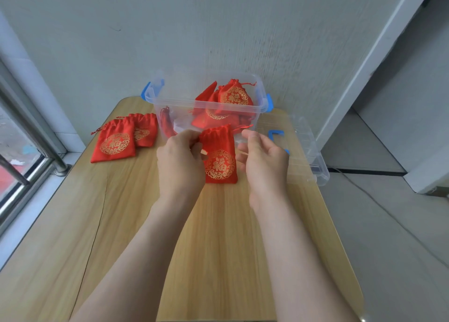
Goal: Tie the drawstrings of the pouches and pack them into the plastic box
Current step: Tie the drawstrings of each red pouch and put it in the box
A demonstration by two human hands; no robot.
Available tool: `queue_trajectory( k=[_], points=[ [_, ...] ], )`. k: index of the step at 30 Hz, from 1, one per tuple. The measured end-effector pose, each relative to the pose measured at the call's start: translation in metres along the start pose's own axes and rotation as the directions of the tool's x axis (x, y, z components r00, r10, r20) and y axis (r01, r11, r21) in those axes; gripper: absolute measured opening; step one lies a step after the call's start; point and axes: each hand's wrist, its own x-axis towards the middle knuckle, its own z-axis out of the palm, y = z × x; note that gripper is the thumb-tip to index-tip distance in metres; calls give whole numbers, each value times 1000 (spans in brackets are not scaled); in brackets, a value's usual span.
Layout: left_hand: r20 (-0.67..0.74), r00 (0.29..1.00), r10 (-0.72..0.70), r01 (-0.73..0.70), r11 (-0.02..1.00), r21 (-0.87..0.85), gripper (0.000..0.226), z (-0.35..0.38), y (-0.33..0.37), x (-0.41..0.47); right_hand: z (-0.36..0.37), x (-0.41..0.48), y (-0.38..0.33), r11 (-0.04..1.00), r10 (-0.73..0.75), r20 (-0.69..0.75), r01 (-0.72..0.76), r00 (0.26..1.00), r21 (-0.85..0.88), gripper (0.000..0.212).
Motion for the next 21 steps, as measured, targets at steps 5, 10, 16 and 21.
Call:
queue_trajectory(
  k=[5,10,16,21],
  points=[
    [41,999,-20,18,999,34,19,-3,0,-4,0,-3,1,999,4,-20,-5,1000,-48,11],
    [90,996,-6,3,999,36,23,-5,-3,-6,0,-6,0,991,62,39,-57,997,-124,27],
    [109,975,193,-200,978,64,24,-7,4,-13,4,-10,-3,982,136,145,-114,980,-153,42],
    [113,969,221,-228,973,48,22,-7,4,-13,-4,-7,-11,972,191,85,-201,978,121,32]
  ],
)
